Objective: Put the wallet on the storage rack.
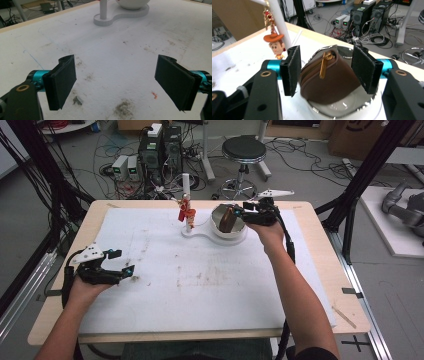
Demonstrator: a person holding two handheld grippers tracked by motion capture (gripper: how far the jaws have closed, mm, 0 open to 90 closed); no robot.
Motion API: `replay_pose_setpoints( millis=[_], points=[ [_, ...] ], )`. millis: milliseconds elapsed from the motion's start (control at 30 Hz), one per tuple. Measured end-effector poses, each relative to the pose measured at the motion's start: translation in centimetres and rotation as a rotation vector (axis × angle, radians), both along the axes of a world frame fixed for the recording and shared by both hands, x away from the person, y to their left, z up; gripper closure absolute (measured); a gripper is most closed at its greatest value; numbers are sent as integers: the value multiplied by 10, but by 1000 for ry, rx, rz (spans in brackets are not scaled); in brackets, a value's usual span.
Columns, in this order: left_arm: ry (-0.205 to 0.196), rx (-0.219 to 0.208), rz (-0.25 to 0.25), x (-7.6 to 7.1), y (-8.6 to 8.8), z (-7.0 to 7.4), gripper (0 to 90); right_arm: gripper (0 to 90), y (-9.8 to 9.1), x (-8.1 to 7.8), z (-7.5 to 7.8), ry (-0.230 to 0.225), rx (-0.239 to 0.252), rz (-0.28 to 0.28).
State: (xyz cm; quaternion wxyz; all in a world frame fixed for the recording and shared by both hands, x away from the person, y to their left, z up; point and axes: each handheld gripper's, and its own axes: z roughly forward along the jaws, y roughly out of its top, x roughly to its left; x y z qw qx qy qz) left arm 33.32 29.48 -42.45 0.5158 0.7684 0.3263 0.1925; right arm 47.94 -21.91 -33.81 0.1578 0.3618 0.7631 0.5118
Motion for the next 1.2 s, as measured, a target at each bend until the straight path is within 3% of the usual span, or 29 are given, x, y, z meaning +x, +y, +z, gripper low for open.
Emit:
replay_pose_setpoints(
  millis=[67, 100, 167, 267, 333, 533, 800, 1200],
  points=[
    [-4, -4, -9, 2, -3, 1, 173, 404, -3, -10, 0, -50, -7, -7],
    [-5, -4, -13, 3, -4, 1, 173, 399, -4, -14, 0, -53, -16, -9],
    [-8, -4, -25, 6, -8, 1, 173, 365, -9, -20, -1, -15, -39, -3],
    [-12, -10, -35, 9, -14, 1, 173, 367, -19, -32, -3, -46, -29, -12],
    [-17, -12, -39, 12, -16, 2, 173, 351, -26, -38, -3, -28, -37, -14],
    [-15, -30, -56, 18, -22, 2, 173, 353, -48, -62, -4, -69, -7, -22],
    [-21, -46, -65, 21, -25, 2, 173, 332, -76, -89, -21, -69, 50, -26],
    [-27, -45, -69, 20, -28, 4, 173, 216, -89, -111, -50, -58, 83, -27]
  ],
)
